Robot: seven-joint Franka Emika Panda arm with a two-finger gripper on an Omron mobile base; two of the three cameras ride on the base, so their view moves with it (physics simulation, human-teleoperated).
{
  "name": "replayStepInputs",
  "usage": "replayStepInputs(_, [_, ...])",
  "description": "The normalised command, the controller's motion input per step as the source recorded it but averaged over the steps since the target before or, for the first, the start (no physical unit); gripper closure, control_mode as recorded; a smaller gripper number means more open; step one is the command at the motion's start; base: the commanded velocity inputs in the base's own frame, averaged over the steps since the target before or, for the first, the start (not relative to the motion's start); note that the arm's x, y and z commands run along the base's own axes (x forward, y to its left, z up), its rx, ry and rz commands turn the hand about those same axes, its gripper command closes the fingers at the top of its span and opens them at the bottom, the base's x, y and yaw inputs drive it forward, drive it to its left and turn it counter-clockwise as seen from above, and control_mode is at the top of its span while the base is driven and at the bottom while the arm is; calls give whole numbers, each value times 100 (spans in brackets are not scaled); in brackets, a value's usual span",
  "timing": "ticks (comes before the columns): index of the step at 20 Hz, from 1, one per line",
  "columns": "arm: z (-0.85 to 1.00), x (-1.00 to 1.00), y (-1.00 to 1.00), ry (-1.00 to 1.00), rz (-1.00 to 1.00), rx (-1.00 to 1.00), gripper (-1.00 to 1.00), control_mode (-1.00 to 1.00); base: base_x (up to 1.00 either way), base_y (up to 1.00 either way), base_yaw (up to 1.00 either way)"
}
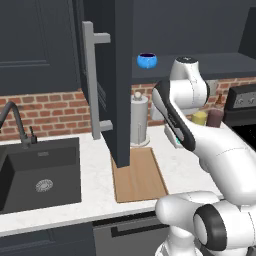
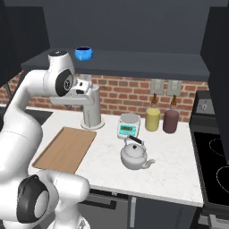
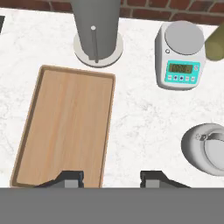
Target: Pick the kettle from the counter and place it on the tray. Then pick the mug from the cabinet and place it on the tray. Then close the cabinet doors.
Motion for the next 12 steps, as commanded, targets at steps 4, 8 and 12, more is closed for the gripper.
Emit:
replayStepInputs(4, [0,-7,-9,-10,-1,1,-100,-100,0,0,0])
replayStepInputs(8, [7,-34,-12,-23,-5,4,-100,-100,0,0,0])
replayStepInputs(12, [38,-44,1,-43,-3,4,-100,-100,0,0,0])
